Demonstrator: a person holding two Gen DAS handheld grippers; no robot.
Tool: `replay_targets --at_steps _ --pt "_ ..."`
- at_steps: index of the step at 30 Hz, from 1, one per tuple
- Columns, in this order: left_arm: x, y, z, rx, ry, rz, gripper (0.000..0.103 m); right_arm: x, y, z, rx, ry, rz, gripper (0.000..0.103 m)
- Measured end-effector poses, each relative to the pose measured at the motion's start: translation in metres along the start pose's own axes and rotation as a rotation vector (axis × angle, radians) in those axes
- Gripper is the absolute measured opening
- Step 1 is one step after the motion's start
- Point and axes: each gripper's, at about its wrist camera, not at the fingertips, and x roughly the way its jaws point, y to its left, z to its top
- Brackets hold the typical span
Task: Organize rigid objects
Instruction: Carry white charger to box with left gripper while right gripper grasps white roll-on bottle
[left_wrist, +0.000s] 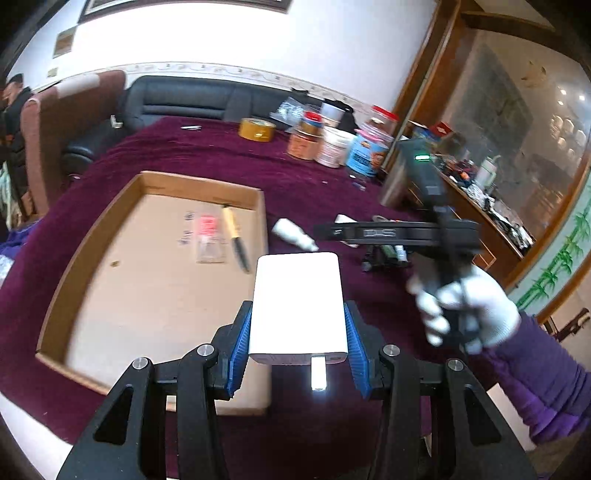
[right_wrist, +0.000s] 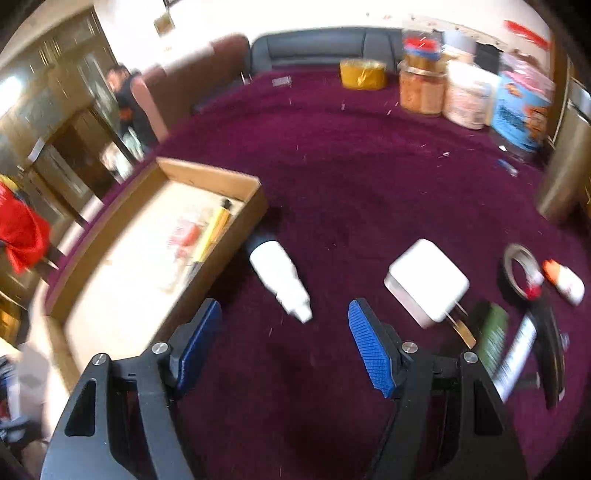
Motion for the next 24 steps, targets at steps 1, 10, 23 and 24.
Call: replay_targets --at_steps 1,10,23,24 --pt "-0.002 0.007 -0.002 -0.012 -0.001 0.007 0.041 0.011 0.003 0.004 -0.014 0.021 -0.018 0.065" --pt "0.003 0.059 -0.001 -0.123 0.014 0.048 0.041 0.028 0.000 0.010 0.014 0.042 -0.046 0.023" --pt "0.031 0.097 0.049 -0.136 0.060 0.130 0.041 -0.015 0.029 0.046 0.190 -0.001 0.319 0.023" --pt "0.038 0.102 0.056 -0.134 0.065 0.141 0.041 -0.009 0.036 0.049 0.195 0.008 0.333 0.023"
